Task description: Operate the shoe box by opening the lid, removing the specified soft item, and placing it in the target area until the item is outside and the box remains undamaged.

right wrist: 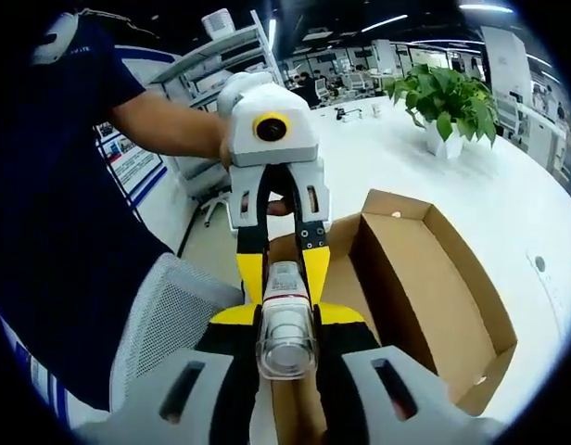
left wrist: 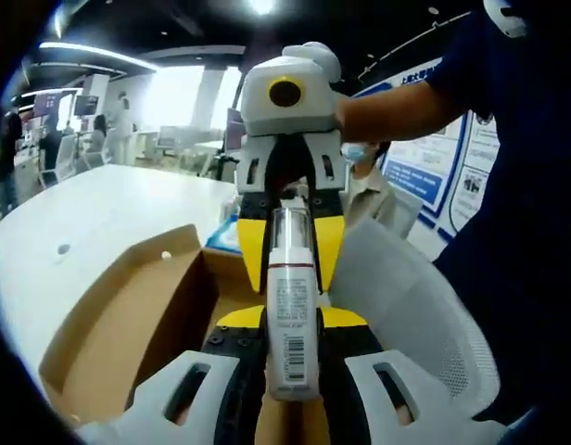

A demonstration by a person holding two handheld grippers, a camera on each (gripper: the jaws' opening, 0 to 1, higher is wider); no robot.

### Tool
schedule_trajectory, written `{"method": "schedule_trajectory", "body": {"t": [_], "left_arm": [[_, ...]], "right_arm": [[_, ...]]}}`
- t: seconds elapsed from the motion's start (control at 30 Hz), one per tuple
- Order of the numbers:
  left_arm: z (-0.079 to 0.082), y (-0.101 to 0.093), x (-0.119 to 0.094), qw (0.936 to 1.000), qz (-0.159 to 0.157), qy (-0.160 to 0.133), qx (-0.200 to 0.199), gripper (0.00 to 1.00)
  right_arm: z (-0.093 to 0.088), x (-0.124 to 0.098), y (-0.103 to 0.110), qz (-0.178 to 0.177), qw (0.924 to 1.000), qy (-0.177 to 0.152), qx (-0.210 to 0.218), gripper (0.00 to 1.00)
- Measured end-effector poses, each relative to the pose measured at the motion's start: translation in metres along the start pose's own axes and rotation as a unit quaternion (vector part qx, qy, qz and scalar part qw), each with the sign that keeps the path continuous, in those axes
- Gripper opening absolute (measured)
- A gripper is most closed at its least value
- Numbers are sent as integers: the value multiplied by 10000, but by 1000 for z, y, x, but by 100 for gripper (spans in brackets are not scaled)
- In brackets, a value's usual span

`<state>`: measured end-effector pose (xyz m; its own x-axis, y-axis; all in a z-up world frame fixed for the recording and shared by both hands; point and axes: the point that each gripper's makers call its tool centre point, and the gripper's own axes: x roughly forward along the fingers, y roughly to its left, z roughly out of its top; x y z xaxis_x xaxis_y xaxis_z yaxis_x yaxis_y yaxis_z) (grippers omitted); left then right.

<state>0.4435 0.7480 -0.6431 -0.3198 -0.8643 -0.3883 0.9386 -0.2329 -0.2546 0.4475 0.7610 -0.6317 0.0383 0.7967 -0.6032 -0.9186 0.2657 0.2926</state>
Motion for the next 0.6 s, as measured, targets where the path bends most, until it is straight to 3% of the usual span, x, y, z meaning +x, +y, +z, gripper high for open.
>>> {"method": "schedule_trajectory", "body": {"t": [0.33,0.43,0.6], "left_arm": [[1,4,4,9999,127,7,-56,19],[-3,5,3,9997,197,112,-90,22],[-10,8,-2,9983,523,248,5,24]], "right_arm": [[-3,-6,-4,-74,9997,198,86,19],[-11,-10,-8,-181,9989,425,44,19],[-17,-25,-11,-342,9973,653,51,19]]}}
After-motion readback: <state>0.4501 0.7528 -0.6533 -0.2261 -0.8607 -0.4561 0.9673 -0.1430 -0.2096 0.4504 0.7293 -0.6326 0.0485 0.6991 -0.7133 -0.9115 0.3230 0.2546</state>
